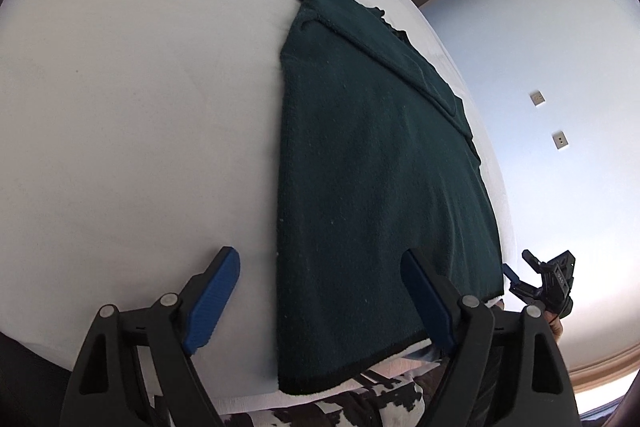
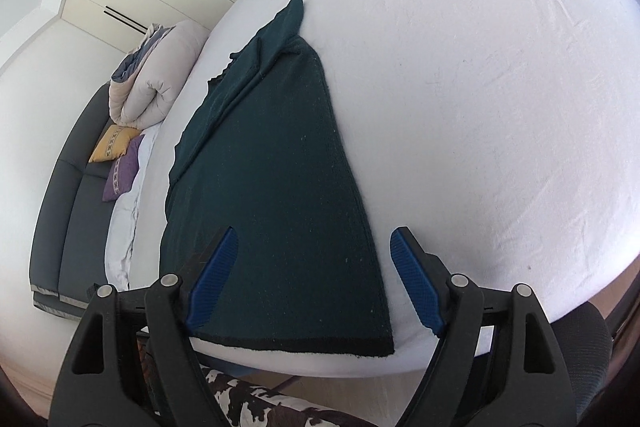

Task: Fold small clothes
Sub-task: 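Grasp the sweater hem with both tools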

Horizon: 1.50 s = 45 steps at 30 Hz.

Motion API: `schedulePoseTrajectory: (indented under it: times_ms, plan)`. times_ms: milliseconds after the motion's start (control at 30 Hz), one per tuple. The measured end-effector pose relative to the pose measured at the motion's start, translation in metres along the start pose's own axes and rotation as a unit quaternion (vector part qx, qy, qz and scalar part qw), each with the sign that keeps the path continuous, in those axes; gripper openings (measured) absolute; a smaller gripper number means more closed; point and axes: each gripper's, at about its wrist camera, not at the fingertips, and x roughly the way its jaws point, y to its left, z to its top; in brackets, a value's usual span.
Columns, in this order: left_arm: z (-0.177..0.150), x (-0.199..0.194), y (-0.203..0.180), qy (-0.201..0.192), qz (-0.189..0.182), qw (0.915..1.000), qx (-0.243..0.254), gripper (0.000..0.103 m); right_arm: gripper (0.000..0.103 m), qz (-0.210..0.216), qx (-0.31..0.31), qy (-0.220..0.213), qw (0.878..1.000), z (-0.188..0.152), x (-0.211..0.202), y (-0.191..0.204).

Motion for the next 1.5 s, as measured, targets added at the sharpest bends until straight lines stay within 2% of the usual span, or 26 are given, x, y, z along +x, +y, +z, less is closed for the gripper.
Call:
schedulePoseTrajectory:
  times_ms: [133, 367, 400, 467, 533, 733, 800, 1100, 1133, 1167, 1300, 1500]
  plan:
    - [-0.005, 0.0, 0.0, 0.02, -0.011, 0.9997, -0.002, 0.081, 0.079, 0.005, -0.001, 0.009, 1.0, -0.005, -0.007, -0.008]
    - [-0.017, 0.003, 0.01, 0.046, -0.07, 0.9956, -0.044, 0.08, 0.078, 0.025, 0.013, 0.019, 0.999, -0.009, -0.016, -0.017]
    - [-0.015, 0.006, 0.011, 0.05, -0.077, 0.9942, -0.055, 0.078, 0.077, 0.027, 0.014, 0.021, 0.999, -0.01, -0.016, -0.017]
    - [-0.016, 0.009, 0.016, 0.062, -0.087, 0.9912, -0.079, 0.064, 0.077, 0.026, 0.016, 0.025, 0.999, -0.008, -0.016, -0.017]
    - [-0.016, 0.01, 0.021, 0.068, -0.093, 0.9891, -0.091, 0.057, 0.077, 0.026, 0.019, 0.027, 0.999, -0.007, -0.018, -0.018]
    - [-0.018, 0.011, 0.037, 0.07, -0.118, 0.9808, -0.139, 0.042, 0.077, 0.019, 0.026, 0.038, 0.999, -0.008, -0.026, -0.025]
    - [-0.019, 0.012, 0.038, 0.07, -0.117, 0.9805, -0.142, 0.038, 0.077, 0.017, 0.026, 0.042, 0.999, -0.009, -0.026, -0.026]
    - [-0.019, 0.015, 0.02, 0.081, -0.091, 0.9875, -0.1, 0.033, 0.077, -0.007, 0.032, 0.05, 0.998, -0.01, -0.034, -0.03]
    - [-0.019, 0.015, 0.018, 0.081, -0.083, 0.9886, -0.096, 0.025, 0.077, -0.01, 0.032, 0.051, 0.998, -0.01, -0.035, -0.032]
    - [-0.018, 0.016, 0.016, 0.083, -0.073, 0.9897, -0.091, 0.009, 0.075, -0.014, 0.033, 0.054, 0.998, -0.01, -0.036, -0.033]
    - [-0.02, 0.018, 0.01, 0.079, -0.057, 0.992, -0.08, 0.007, 0.073, -0.011, 0.038, 0.069, 0.997, -0.01, -0.031, -0.038]
    - [-0.022, 0.009, 0.01, 0.069, -0.058, 0.9932, -0.074, 0.007, 0.069, -0.009, 0.02, 0.111, 0.994, -0.011, -0.014, -0.028]
